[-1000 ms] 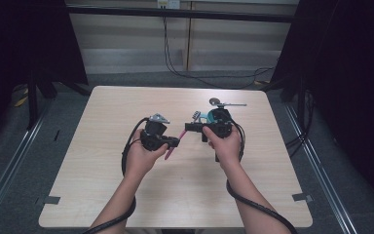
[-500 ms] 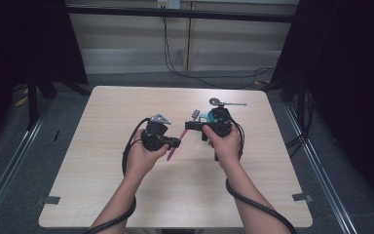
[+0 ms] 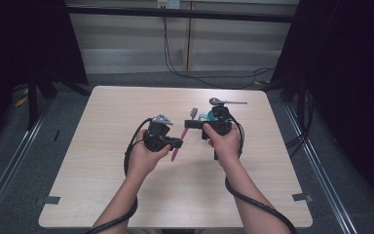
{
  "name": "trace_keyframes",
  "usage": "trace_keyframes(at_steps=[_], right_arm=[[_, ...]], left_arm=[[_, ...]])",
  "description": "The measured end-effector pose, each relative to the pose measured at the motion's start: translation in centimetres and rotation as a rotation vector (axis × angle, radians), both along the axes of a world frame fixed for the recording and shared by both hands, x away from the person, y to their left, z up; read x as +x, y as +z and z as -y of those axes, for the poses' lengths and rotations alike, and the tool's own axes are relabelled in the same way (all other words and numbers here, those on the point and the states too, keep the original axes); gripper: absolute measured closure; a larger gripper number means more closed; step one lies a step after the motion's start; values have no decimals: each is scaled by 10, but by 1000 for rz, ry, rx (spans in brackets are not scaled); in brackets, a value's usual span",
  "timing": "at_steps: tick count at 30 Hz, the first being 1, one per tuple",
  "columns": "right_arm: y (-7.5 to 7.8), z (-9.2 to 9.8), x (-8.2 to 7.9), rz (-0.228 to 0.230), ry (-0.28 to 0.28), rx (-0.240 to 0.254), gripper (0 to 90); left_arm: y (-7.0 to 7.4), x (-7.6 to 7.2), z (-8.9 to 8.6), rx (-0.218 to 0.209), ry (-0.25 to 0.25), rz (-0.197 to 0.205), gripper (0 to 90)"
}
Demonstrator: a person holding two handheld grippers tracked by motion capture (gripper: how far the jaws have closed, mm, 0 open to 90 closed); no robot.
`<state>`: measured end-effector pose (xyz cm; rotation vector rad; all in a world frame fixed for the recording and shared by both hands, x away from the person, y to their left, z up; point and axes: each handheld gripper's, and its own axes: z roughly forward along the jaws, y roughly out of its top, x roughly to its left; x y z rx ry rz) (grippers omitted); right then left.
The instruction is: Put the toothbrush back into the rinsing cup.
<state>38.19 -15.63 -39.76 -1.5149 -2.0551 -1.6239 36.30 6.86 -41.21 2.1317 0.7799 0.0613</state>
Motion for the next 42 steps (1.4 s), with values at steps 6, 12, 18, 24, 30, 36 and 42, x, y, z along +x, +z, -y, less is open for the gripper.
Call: trace_keyframes(at_steps=[6, 12, 18, 24, 30, 36, 42], right_arm=[[6, 0, -1, 18, 9, -14, 840], [16, 3, -3, 83, 6, -33, 841], [31, 12, -5, 162, -15, -95, 840], [40, 18, -7, 209, -14, -132, 840], [48, 23, -7, 243, -8, -186, 840], [55, 27, -7, 251, -3, -216, 840], [65, 34, -6, 260, -10, -231, 840]], left_arm=[[-4, 1, -2, -53, 7, -6, 789], [-10, 5, -5, -26, 60, 50, 388], [-17, 5, -10, 8, 71, 39, 285], [-20, 5, -12, 24, 69, 34, 253], [-20, 4, -15, 52, 60, 35, 233], [-23, 4, -19, 68, 64, 27, 225], [-25, 4, -21, 69, 67, 21, 224]])
